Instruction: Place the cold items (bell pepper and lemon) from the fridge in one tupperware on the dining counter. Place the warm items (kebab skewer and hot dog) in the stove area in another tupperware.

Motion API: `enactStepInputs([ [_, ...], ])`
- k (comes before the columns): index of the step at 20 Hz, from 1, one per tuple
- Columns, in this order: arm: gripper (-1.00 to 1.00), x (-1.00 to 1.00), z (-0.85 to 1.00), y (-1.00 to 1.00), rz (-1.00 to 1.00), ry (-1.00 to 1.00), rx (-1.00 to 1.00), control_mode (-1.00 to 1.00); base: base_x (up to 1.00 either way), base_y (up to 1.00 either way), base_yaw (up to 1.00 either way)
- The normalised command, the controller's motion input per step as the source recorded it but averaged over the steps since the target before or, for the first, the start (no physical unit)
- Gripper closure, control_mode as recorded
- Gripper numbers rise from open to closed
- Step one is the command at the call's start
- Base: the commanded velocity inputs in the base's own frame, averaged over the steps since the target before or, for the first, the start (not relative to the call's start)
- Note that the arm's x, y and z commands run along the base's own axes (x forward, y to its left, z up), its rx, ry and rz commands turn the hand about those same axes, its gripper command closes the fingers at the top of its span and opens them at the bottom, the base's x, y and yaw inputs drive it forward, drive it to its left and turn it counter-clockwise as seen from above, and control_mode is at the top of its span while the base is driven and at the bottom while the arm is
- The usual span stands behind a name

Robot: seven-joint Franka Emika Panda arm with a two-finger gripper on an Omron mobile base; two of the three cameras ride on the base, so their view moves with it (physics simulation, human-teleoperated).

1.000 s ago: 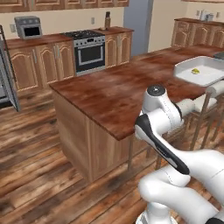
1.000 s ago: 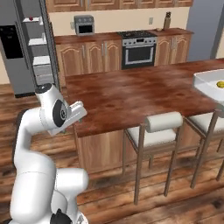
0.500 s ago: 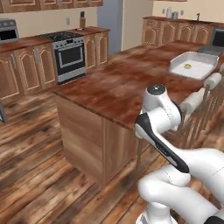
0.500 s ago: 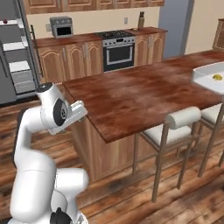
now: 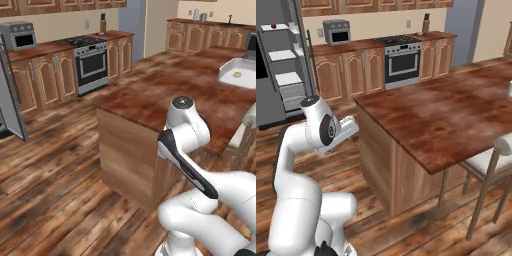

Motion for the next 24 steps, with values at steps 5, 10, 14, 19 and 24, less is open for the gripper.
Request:
enactStepInputs([
  [5,-1.00,0.00,0.00,0.00,0.00,0.00,0.00,1.00,0.55,1.00,0.20],
  [10,-1.00,0.00,0.00,0.00,0.00,0.00,0.00,1.00,0.71,1.00,0.26],
  [14,-1.00,0.00,0.00,0.00,0.00,0.00,0.00,1.00,0.78,1.00,0.29],
  [19,-1.00,0.00,0.00,0.00,0.00,0.00,0.00,1.00,0.82,1.00,0.24],
  [24,-1.00,0.00,0.00,0.00,0.00,0.00,0.00,1.00,0.93,1.00,0.19],
])
